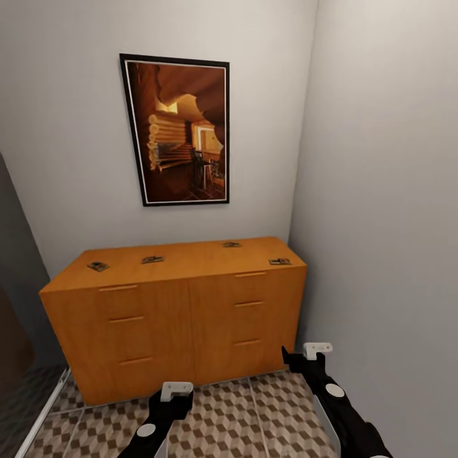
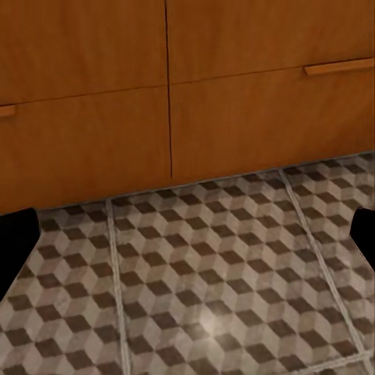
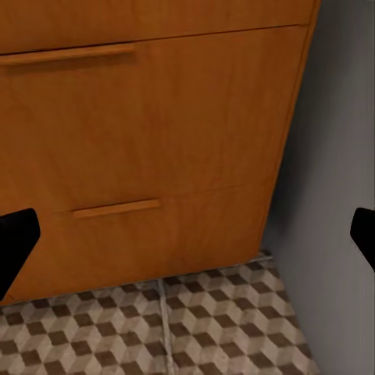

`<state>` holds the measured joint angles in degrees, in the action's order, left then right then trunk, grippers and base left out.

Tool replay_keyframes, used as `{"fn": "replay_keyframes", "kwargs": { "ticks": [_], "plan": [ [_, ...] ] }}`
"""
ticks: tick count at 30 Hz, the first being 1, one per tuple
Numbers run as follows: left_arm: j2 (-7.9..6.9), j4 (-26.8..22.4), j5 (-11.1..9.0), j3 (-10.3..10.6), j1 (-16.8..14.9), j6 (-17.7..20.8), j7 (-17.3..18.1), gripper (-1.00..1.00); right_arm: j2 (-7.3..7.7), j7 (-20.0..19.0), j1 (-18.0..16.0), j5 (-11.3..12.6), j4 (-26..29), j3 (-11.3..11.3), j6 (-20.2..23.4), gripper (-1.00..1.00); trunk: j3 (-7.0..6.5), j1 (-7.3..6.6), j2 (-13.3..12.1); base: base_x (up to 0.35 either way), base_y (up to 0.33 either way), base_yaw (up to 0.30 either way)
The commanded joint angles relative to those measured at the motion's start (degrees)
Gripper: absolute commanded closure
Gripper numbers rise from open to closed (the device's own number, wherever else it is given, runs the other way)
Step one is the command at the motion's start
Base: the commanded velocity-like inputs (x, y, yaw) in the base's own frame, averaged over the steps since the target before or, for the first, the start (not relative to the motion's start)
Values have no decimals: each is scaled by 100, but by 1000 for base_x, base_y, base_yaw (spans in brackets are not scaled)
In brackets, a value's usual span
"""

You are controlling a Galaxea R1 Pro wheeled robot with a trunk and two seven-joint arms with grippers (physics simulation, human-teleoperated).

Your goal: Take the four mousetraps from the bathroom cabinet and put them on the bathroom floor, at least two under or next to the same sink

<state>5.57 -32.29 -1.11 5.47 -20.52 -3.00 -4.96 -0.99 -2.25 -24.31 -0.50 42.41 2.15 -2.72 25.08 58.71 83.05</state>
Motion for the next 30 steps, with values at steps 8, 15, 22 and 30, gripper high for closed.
{"fn": "replay_keyframes", "kwargs": {
  "ticks": [8, 15, 22, 30],
  "plan": [
    [-3, 4, -12, 40, -4, -31, -43, -100, -6, -21, -4, -5, -3, 23, -18, -100, 6, 1, 3, 72, -45, 155],
    [-3, 4, -12, 42, -4, -34, -41, -100, -6, -21, -4, -3, -2, 23, -18, -100, 6, 1, 3, 7, -4, 249],
    [-3, 4, -12, 42, -4, -34, -41, -100, -6, -21, -4, -4, -2, 23, -18, -100, 6, 1, 3, 1, 0, 226],
    [-3, 4, -12, 42, -4, -34, -41, -100, -3, -29, -4, -5, -3, 23, -18, -100, 6, 1, 3, 0, 0, 118]
  ]
}}
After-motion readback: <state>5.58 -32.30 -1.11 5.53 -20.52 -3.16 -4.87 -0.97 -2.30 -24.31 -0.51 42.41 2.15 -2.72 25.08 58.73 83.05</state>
